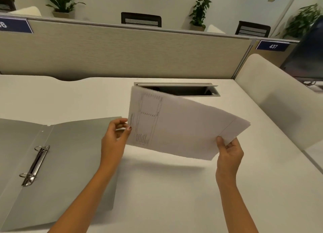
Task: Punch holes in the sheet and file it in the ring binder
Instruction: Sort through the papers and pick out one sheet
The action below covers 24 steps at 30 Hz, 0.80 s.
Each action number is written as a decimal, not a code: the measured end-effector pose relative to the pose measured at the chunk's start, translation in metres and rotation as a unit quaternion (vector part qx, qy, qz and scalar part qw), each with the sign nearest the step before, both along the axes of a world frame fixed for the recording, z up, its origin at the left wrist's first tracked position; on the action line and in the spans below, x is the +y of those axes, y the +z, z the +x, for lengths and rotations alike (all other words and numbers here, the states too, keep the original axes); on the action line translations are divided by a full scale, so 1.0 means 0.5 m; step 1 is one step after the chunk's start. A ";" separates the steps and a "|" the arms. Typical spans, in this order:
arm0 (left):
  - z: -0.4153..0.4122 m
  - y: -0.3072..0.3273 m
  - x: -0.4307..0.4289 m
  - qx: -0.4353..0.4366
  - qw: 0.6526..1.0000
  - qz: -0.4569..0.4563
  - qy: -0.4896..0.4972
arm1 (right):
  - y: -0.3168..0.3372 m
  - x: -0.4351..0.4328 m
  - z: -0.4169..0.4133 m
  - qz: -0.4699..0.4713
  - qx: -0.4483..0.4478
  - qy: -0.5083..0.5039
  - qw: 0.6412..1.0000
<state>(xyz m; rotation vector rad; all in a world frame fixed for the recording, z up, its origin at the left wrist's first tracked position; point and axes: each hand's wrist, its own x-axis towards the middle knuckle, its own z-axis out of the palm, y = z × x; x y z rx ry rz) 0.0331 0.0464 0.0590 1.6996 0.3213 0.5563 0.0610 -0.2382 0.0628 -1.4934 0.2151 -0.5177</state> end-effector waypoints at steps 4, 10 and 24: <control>-0.001 -0.009 -0.025 0.013 1.000 -0.016 -0.018 | -0.013 0.006 -0.004 -0.047 0.001 0.001 0.999; -0.001 -0.018 -0.052 0.003 0.999 -0.049 -0.008 | -0.034 -0.006 -0.017 -0.044 0.006 0.010 0.999; -0.013 -0.029 -0.082 -0.017 0.998 -0.056 0.001 | -0.064 -0.020 -0.033 -0.039 0.057 0.024 0.997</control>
